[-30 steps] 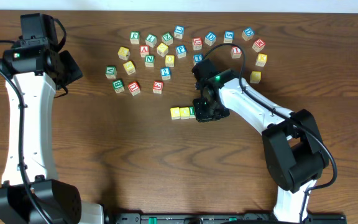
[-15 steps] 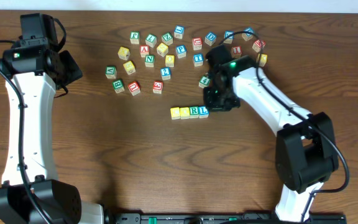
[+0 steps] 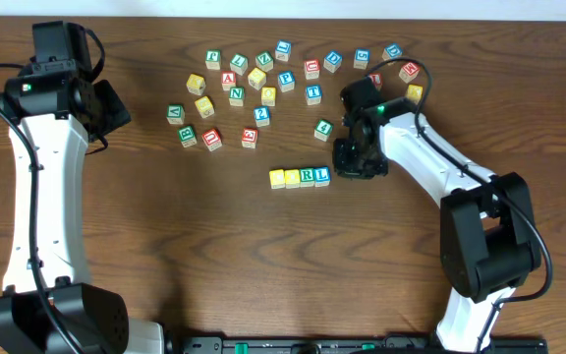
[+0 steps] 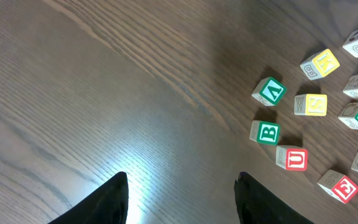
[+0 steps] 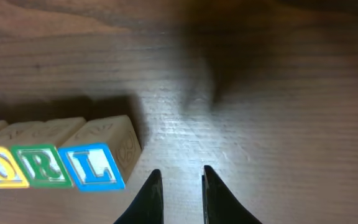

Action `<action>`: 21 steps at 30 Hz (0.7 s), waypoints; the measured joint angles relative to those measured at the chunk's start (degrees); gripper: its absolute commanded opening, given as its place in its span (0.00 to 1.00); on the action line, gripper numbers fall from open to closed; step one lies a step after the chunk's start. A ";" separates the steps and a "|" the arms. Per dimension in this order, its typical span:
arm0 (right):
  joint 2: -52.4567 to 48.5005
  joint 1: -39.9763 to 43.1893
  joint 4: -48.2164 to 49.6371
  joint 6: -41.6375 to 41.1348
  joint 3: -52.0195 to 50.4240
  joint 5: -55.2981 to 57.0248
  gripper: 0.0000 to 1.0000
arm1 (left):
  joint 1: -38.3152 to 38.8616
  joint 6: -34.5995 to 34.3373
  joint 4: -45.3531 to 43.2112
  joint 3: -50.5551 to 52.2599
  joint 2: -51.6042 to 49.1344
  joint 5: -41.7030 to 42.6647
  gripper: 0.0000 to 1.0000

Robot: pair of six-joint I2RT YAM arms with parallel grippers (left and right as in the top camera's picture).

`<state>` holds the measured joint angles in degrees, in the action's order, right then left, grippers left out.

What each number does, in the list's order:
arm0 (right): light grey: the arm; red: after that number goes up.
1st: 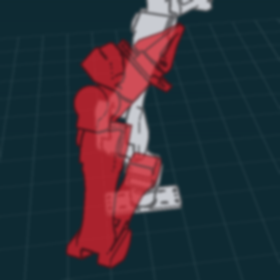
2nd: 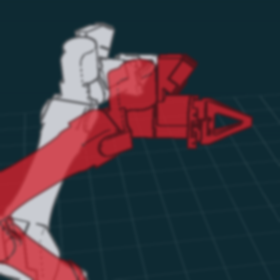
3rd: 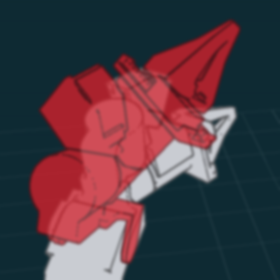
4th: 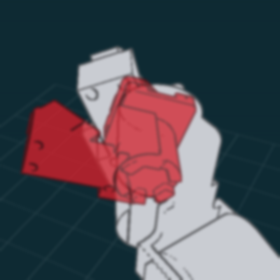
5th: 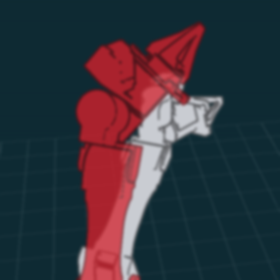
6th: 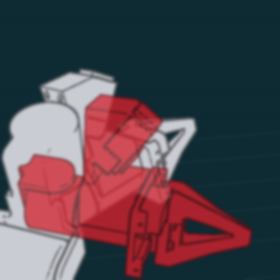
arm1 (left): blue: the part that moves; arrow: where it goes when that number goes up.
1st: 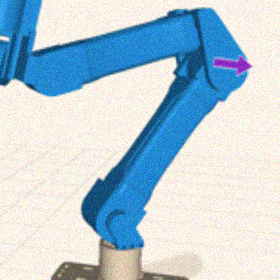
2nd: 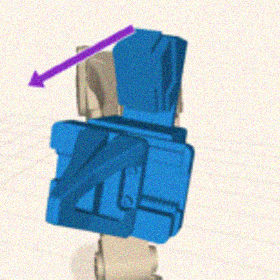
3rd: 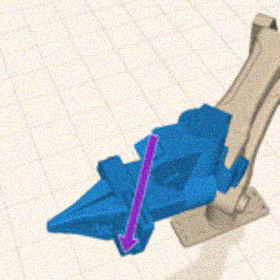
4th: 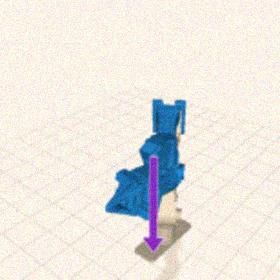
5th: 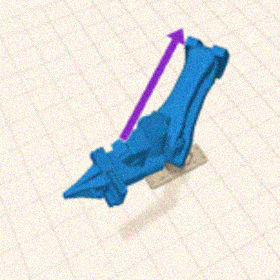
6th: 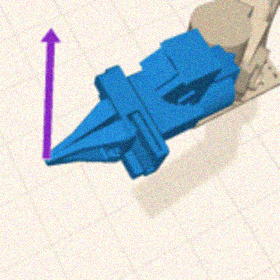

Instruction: Spell out CORL

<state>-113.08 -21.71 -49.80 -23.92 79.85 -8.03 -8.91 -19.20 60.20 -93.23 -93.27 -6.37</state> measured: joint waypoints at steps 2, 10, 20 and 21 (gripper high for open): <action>0.00 -0.66 1.77 -0.26 -0.81 -0.11 0.17 | 0.00 0.00 0.00 0.00 0.00 0.00 0.54; 0.00 -2.16 3.82 -1.11 -1.18 -0.22 0.18 | 0.00 0.00 0.02 0.00 -0.02 0.00 0.54; 0.00 -2.14 4.07 -1.53 -1.18 -0.31 0.17 | 0.00 0.00 0.00 0.00 -0.04 0.02 0.54; 0.00 -2.10 4.07 -1.79 -1.18 -0.31 0.16 | 0.00 0.00 0.00 0.00 -0.04 0.02 0.54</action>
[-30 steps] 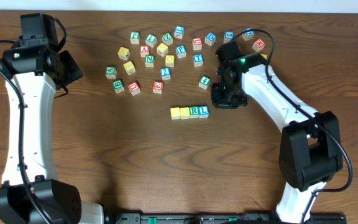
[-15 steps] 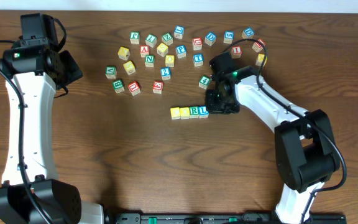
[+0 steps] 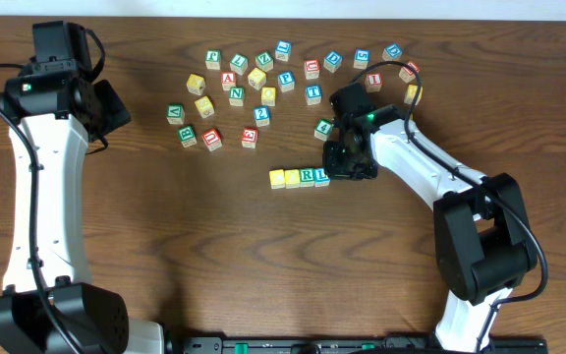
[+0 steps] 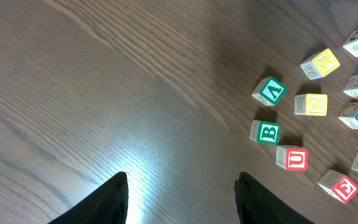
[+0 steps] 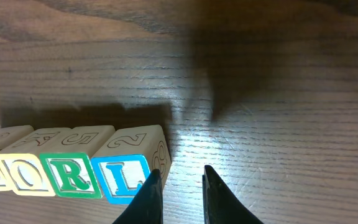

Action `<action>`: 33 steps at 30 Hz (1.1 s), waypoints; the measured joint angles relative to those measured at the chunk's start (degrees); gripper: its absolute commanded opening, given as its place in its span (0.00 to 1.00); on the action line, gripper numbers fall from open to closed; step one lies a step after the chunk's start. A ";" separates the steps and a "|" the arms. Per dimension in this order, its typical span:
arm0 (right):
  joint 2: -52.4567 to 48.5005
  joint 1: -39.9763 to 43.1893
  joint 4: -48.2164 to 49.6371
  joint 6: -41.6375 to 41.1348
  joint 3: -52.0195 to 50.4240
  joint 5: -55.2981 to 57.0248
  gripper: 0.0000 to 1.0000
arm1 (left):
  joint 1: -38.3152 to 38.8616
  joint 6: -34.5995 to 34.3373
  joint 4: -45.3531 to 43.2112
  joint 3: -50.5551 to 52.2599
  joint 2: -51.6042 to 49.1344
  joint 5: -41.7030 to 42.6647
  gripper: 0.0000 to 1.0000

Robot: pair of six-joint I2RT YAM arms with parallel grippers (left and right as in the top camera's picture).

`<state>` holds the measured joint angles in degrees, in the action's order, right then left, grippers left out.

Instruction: Spell out CORL

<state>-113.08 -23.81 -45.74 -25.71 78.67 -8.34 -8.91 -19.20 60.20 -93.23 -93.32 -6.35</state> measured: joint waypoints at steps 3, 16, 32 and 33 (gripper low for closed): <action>0.00 0.00 -0.02 -1.01 0.00 0.00 0.17 | 0.00 0.00 0.00 0.00 0.00 0.00 0.54; -2.36 0.00 1.49 -1.20 -0.09 -1.42 0.15 | 0.00 0.00 0.00 0.00 0.00 0.00 0.54; -1.88 2.69 -0.98 -0.44 0.70 -1.88 0.18 | 0.00 0.00 0.00 0.00 0.00 0.00 0.54; -1.27 3.28 -1.31 -0.31 0.70 -1.75 0.18 | 0.00 0.00 0.00 0.00 0.00 0.00 0.54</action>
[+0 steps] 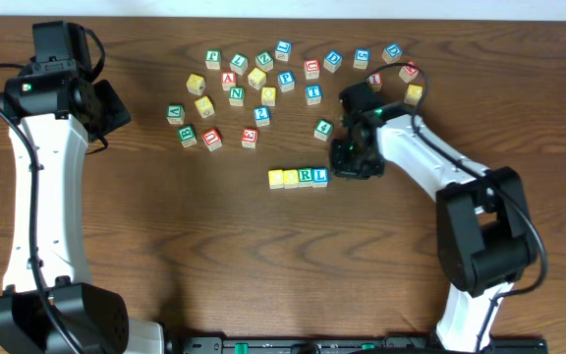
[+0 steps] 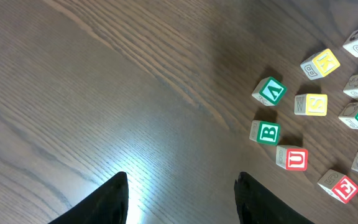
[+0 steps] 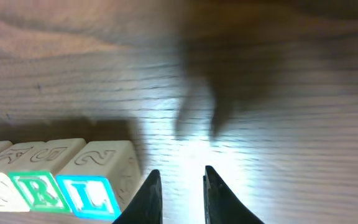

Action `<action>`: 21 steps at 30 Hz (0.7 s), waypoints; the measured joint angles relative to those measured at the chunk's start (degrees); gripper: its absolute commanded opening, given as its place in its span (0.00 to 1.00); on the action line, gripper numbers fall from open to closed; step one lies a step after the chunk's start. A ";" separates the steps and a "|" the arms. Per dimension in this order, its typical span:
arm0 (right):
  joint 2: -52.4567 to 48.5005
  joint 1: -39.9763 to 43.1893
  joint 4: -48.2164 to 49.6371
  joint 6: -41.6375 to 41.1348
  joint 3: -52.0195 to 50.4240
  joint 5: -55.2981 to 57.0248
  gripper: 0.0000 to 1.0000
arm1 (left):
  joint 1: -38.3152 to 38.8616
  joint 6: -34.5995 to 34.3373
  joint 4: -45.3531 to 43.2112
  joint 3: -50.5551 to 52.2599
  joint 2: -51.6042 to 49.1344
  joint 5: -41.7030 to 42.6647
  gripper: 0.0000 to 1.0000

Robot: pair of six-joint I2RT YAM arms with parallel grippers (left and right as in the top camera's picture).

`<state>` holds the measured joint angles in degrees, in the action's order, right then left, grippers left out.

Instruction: Spell out CORL

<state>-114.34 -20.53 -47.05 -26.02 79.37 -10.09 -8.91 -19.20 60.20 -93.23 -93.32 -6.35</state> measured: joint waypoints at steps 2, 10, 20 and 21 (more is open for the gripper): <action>1.95 1.18 -0.66 0.24 0.04 0.28 0.18 | 0.00 0.00 0.00 0.00 0.00 0.00 0.54; 10.62 2.43 -2.40 1.49 0.44 1.70 0.24 | 0.00 0.00 0.00 0.00 0.00 0.00 0.54; 12.57 2.89 -2.60 1.79 0.44 2.32 0.27 | 0.00 0.00 0.00 0.00 -0.02 0.00 0.54; 12.57 2.89 -2.62 1.97 0.44 2.40 0.27 | 0.00 0.00 0.00 0.00 0.00 0.00 0.54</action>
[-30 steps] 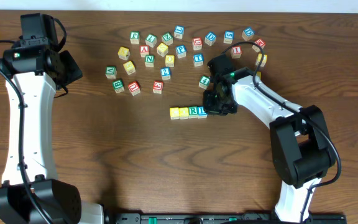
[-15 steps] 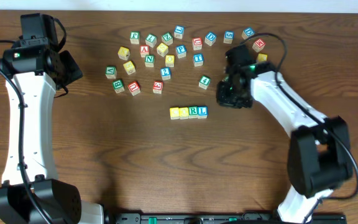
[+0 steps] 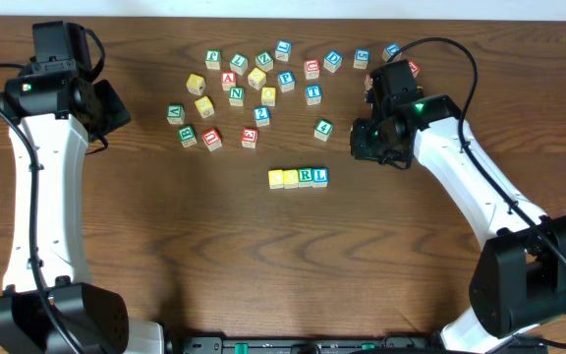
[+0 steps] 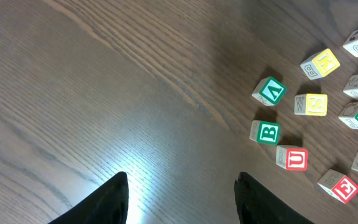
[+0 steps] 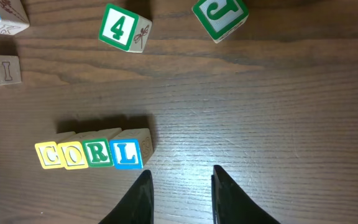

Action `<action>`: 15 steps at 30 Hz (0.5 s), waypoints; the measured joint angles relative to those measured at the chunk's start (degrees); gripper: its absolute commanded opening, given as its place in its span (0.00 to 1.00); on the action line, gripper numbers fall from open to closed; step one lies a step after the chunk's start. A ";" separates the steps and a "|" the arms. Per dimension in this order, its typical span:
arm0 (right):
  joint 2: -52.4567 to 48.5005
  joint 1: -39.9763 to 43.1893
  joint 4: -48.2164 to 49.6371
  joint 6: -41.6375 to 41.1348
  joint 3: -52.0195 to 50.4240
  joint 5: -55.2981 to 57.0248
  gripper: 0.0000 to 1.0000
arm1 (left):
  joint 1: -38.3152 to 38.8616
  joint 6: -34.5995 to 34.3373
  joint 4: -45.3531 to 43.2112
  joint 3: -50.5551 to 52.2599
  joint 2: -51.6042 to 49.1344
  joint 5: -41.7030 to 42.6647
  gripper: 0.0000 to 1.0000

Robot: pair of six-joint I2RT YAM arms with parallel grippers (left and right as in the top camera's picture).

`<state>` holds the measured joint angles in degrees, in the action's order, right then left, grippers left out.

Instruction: Spell out CORL

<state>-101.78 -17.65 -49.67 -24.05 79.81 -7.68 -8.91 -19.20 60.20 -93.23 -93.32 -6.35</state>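
Note:
Four blocks stand in a tight row reading C, O, R, L mid-table; in the right wrist view they are yellow C, yellow O, green R and blue L. My right gripper hangs above the table to the right of and behind the row, open with nothing between its fingers. My left gripper is far off at the left, open over bare wood.
Many loose letter blocks lie scattered across the back of the table. A green 4 block and a green J block sit just behind the row. A green B block and a red U block lie right of the left gripper.
My right gripper was low, close to the L block's right end, with its fingers near together. Now it is higher, farther back and right, with fingers wider apart. The row and left arm are unchanged.
My right gripper, fingers nearly together, was low just right of the L block. Then its finger was against the L block's end and the row stood slightly farther left. Then it sat a little off the block, and now it is raised away from the row.

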 measured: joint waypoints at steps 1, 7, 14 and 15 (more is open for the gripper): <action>0.00 0.00 0.00 0.07 0.00 0.02 0.28 | 0.00 0.00 0.00 0.00 0.00 0.00 0.54; 0.00 0.00 0.00 0.26 0.00 0.46 0.28 | 0.00 0.00 0.00 0.00 0.00 0.00 0.54; 0.00 0.00 0.07 0.42 0.00 0.74 0.29 | 0.00 0.00 0.02 0.00 0.00 0.00 0.54; 0.00 0.00 0.09 0.44 0.00 0.87 0.29 | 0.00 0.00 0.00 0.00 -0.02 0.00 0.54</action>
<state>-101.78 -17.65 -49.58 -23.62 79.81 -6.81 -8.91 -19.20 60.20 -93.23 -93.34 -6.35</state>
